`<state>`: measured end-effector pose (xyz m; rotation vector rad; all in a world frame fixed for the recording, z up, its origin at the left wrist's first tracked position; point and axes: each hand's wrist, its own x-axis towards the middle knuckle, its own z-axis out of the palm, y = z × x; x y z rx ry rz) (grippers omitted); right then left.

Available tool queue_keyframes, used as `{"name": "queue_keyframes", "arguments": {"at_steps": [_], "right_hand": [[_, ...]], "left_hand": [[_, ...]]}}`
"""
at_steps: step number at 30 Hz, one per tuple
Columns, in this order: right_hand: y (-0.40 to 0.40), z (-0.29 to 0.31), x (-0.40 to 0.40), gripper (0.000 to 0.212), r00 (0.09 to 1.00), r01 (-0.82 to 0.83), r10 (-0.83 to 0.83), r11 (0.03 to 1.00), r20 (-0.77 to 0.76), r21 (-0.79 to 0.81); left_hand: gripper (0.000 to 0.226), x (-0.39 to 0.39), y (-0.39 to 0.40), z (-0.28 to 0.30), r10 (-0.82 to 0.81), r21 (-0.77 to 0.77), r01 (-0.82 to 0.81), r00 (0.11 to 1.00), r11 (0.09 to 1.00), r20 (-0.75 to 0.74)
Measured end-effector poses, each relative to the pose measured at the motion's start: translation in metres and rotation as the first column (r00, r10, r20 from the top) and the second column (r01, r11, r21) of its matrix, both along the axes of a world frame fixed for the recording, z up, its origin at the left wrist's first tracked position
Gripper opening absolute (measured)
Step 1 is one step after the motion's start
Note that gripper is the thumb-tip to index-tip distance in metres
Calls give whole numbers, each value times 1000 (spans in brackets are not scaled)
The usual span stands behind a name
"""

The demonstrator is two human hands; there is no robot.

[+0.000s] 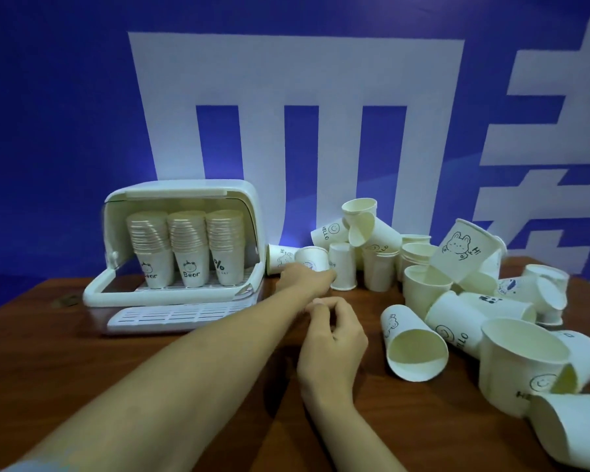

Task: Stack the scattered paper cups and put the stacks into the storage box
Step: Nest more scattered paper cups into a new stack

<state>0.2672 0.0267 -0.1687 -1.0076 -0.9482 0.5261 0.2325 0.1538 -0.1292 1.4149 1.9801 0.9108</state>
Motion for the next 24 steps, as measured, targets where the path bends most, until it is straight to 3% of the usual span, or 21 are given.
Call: {"name": "queue_keyframes", "arguments": {"at_steps": [3,5,7,12,14,16,18,20,22,24], "right_hand": [[4,-1,5,20,999,50,-51,999,-20,-12],[7,-2,9,18,997,73,-73,997,-27,-26],[7,-1,12,17,997,73,-72,996,10,-59],[1,-8,10,12,938,44,27,980,346,-194],[-5,-3,9,16,797,85,35,982,603,-169],[-10,12,15,30,489,263,-54,961,871,-88],[-13,27,29,46,234,458,-92,889,968,-26],[-13,37,48,63,183,626,50,764,982,-155],[-14,39,63,77,218,716,236,621,947,-320],[-15,36,69,81,219,737,320,565,922,-371]], "left_hand": [[64,-17,-42,1,-113,-22,112,994,993,-12],[81,-38,-67,-8,-174,55,179,981,982,-87],[80,-65,-92,-19,-188,135,204,974,970,-126],[87,-117,-156,-36,-124,177,181,948,967,-293],[90,-132,-168,-41,-132,186,176,965,967,-224],[95,-139,-171,-44,-193,209,221,970,953,-147],[94,-137,-173,-43,-277,194,318,937,928,-213],[87,-132,-178,-41,-336,180,389,904,903,-265],[84,-132,-178,-41,-363,190,417,893,889,-264],[85,-134,-177,-43,-376,188,424,894,886,-244]]}}
